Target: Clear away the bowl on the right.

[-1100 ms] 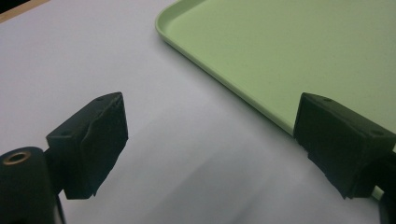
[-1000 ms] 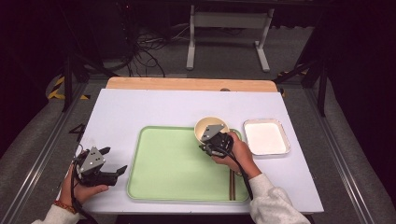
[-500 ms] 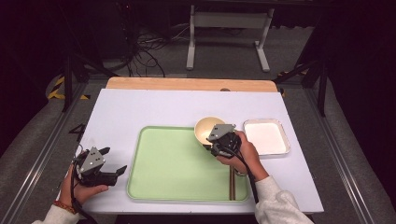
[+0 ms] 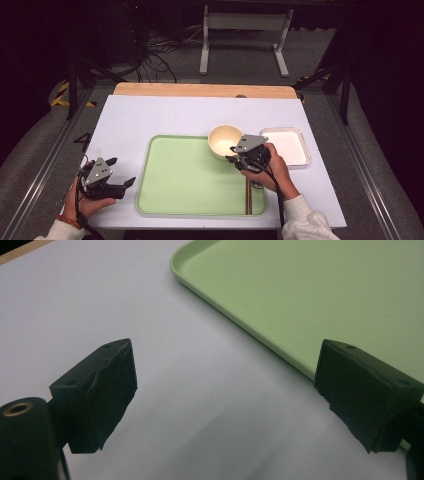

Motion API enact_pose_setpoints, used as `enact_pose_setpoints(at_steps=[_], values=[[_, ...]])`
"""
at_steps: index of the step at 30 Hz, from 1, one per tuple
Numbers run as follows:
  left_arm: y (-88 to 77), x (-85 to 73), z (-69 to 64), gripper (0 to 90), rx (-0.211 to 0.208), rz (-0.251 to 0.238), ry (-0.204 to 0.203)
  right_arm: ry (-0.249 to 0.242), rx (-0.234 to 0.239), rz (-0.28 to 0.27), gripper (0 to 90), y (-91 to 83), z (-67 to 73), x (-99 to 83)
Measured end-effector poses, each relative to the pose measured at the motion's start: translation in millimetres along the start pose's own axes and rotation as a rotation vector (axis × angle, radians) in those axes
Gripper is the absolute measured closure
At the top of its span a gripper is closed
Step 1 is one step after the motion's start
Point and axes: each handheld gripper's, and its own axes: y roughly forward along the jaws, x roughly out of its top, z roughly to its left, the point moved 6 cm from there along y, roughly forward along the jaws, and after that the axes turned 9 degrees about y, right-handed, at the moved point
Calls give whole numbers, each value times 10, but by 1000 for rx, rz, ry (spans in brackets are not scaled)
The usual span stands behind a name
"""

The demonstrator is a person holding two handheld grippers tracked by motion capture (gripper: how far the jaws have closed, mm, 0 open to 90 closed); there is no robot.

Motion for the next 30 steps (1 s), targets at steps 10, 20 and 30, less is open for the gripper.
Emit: enact_pose_setpoints(at_steps=[10, 20, 30], values=[[11, 20, -10, 120, 7, -3, 3, 10, -7, -14, 647, -148, -32, -77], [1, 21, -9, 121, 9, -4, 10, 40, -44, -31, 633, -329, -170, -181], [1, 15, 6, 121, 6, -11, 9, 90, -77, -31, 625, -465, -314, -318]])
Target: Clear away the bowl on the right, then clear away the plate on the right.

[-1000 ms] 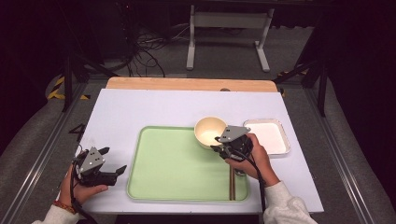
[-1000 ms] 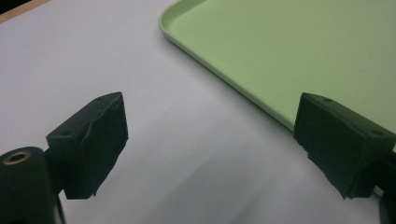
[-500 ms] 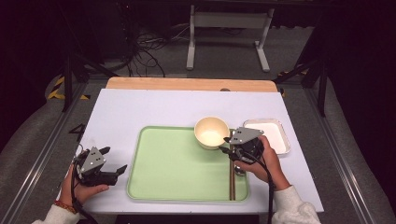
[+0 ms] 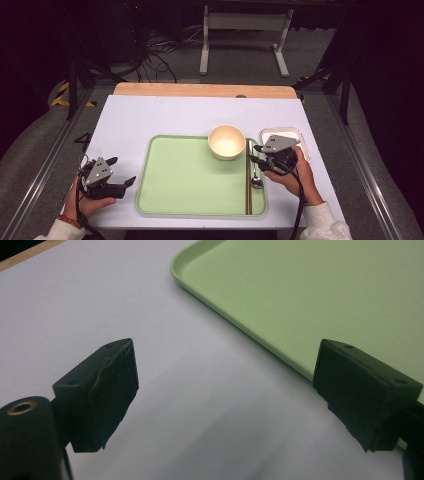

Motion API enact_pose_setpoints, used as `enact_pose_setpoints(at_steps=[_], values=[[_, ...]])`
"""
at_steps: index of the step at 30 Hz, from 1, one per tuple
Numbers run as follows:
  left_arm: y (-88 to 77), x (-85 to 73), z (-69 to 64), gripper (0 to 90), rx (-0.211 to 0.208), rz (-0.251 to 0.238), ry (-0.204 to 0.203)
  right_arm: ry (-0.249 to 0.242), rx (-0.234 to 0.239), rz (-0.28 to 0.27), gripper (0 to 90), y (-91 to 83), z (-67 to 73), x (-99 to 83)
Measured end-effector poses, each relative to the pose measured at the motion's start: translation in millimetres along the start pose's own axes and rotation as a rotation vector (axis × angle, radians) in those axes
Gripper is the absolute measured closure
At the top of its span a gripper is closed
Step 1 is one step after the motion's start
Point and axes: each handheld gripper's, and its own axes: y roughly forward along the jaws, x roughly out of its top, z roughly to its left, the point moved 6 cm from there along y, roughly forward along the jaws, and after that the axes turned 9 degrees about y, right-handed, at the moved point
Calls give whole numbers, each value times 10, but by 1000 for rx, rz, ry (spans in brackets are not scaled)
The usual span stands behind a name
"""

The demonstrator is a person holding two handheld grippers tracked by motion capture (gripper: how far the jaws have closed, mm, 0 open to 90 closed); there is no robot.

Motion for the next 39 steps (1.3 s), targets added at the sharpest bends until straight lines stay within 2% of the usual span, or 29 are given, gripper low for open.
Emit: enact_pose_setpoints(at_steps=[9, 19, 24, 26, 29, 31, 32, 35, 39], values=[[12, 8, 14, 120, 0, -8, 0, 44, -51, 4, 616, -63, -197, -110], [9, 10, 2, 120, -3, -7, 0, 61, -79, 12, 595, -102, -282, -196], [4, 3, 2, 120, -3, -4, 3, 85, -98, 12, 582, -143, -367, -252], [1, -2, -9, 120, -5, -3, 3, 86, -132, 24, 573, -162, -429, -290], [-9, -9, -7, 120, -1, -3, 1, 101, -143, 27, 570, -179, -487, -323], [-12, -1, 1, 120, 0, -6, 0, 160, -148, 18, 566, -213, -621, -407], [-8, 3, -2, 120, 0, -6, -3, 160, -148, 18, 566, -213, -621, -407], [20, 15, -13, 120, -5, 0, 6, 206, -163, 18, 558, -241, -731, -499], [26, 25, -20, 120, -6, 0, 8, 241, -185, 18, 553, -292, -833, -587]])
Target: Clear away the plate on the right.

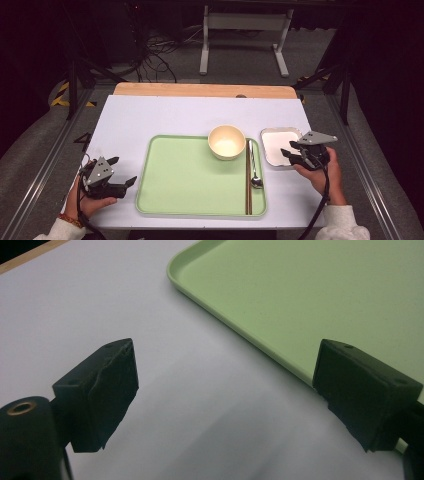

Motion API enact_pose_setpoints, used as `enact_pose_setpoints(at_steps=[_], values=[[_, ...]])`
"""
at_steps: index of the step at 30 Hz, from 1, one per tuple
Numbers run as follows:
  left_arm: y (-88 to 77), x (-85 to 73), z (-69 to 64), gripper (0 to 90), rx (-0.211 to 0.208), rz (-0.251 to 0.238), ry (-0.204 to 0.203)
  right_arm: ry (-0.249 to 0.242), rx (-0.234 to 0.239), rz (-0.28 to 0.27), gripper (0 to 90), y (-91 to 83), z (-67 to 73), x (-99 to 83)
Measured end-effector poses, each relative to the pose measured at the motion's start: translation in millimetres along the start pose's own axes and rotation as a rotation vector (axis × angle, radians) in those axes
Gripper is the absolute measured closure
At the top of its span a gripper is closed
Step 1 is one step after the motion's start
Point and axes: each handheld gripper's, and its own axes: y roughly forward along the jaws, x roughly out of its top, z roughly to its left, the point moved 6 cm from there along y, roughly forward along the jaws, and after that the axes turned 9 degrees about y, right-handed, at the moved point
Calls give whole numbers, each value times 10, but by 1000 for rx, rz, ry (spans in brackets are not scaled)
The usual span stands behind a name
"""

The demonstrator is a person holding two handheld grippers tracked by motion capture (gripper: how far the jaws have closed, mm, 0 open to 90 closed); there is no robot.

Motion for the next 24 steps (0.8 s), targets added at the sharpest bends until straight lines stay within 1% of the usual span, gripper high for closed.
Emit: enact_pose_setpoints(at_steps=[5, 7, 8, 10, 12, 14, 15, 17, 21, 22, 23, 24], values=[[9, 17, -15, 120, -3, 0, 11, 40, -34, 12, 540, -41, -154, -81], [13, 12, -16, 120, -4, 7, 14, 68, -30, 13, 539, -46, -210, -116], [14, 14, -22, 120, -8, 2, 11, 74, -33, 14, 539, -47, -235, -131], [9, 15, -24, 120, -4, 1, 10, 96, -58, 32, 541, -40, -308, -181], [9, 9, -23, 120, -5, 3, 10, 128, -61, 37, 547, -34, -376, -226], [6, 4, -21, 120, -3, 4, 8, 149, -70, 44, 555, -29, -441, -264], [4, 3, -21, 120, -2, 4, 7, 162, -66, 46, 559, -25, -467, -280], [0, 4, -23, 120, -2, 5, 9, 186, -72, 54, 573, -10, -528, -319], [1, 3, -24, 120, 0, 9, 11, 205, -76, 80, 597, 27, -602, -398], [0, 3, -24, 120, 0, 9, 11, 215, -74, 87, 597, 33, -613, -415], [0, 3, -24, 120, 0, 9, 11, 215, -74, 87, 597, 33, -613, -415], [0, 2, -24, 120, 0, 8, 11, 232, -75, 94, 604, 48, -646, -447]])
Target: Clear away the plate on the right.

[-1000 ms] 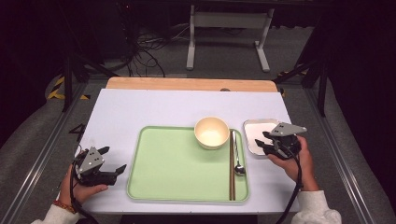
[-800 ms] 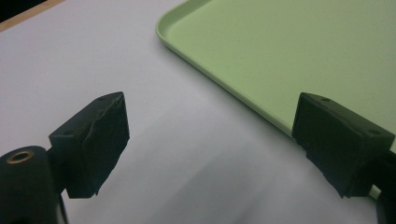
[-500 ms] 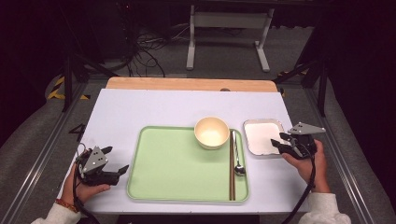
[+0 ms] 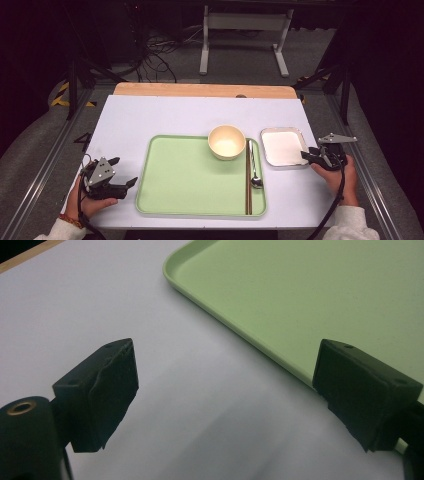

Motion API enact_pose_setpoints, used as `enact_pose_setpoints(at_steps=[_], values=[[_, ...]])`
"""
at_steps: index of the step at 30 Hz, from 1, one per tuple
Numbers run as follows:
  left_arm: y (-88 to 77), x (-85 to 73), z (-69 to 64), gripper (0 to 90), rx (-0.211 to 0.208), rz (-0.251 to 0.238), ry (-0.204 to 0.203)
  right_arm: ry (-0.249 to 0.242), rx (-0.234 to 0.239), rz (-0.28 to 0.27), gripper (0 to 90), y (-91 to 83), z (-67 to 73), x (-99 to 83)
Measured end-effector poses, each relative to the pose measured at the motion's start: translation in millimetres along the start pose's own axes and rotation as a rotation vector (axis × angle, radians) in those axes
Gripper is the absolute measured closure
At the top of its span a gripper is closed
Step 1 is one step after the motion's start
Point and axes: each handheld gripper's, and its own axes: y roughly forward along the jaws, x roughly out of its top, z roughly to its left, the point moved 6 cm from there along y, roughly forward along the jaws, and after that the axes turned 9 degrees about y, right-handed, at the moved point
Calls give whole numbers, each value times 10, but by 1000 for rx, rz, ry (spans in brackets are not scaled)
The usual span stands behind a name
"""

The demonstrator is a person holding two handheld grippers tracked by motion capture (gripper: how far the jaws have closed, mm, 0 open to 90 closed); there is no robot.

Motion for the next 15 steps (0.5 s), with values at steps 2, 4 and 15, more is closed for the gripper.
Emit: enact_pose_setpoints(at_steps=[2, 4, 15], values=[[0, 0, 0, 120, 0, 0, 0, 6, 4, 2, 606, 11, -13, -7], [0, 0, -1, 120, 0, 0, 1, 16, 0, 9, 617, 29, -43, -19], [5, 1, -4, 120, -3, 2, 1, 117, 10, 34, 676, 142, -179, -94]])
